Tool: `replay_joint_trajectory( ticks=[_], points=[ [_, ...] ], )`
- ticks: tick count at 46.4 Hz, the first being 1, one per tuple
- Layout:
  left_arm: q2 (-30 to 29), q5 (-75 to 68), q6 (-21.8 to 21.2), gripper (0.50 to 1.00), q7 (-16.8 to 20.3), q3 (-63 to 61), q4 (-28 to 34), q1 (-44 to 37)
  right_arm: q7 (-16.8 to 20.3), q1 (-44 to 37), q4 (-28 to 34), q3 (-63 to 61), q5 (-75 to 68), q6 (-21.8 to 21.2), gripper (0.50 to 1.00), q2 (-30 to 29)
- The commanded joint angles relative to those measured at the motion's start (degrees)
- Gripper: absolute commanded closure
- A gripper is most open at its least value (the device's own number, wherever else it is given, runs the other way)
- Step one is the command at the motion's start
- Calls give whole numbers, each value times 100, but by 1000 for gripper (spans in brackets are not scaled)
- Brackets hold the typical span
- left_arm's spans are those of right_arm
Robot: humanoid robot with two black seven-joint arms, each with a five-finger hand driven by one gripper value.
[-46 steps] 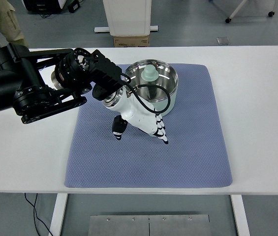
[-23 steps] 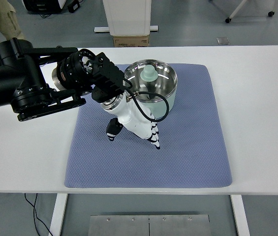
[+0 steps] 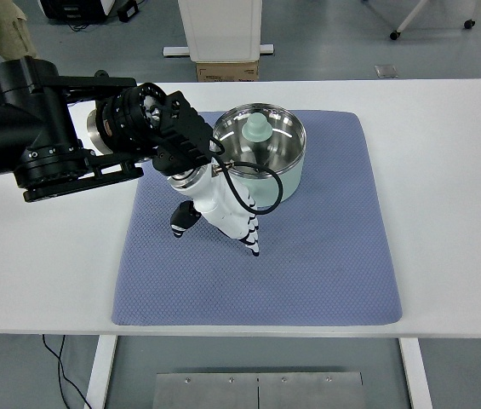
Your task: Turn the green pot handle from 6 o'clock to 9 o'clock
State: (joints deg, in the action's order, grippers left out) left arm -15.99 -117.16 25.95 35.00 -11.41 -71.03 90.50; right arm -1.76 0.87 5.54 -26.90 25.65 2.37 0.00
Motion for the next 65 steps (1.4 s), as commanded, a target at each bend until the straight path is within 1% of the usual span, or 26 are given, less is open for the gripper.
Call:
replay_joint_trajectory(
  ticks=[1, 24, 36, 60, 65],
  points=[
    [0, -167, -3, 500, 0, -19, 2, 3, 0, 1, 0, 0, 1, 0, 500, 0],
    [44, -694, -3, 500, 0, -344, 2, 135, 0, 1, 0, 0, 1, 0, 500, 0],
    [193, -958, -3, 500, 0, -493, -7, 231, 0, 1, 0, 0, 1, 0, 500, 0],
    [281, -853, 24, 500, 0, -520, 54, 275, 0, 1, 0, 0, 1, 0, 500, 0],
    [263, -651, 138, 500, 0, -502, 151, 284, 0, 1, 0, -17, 1, 0, 500, 0]
  ],
)
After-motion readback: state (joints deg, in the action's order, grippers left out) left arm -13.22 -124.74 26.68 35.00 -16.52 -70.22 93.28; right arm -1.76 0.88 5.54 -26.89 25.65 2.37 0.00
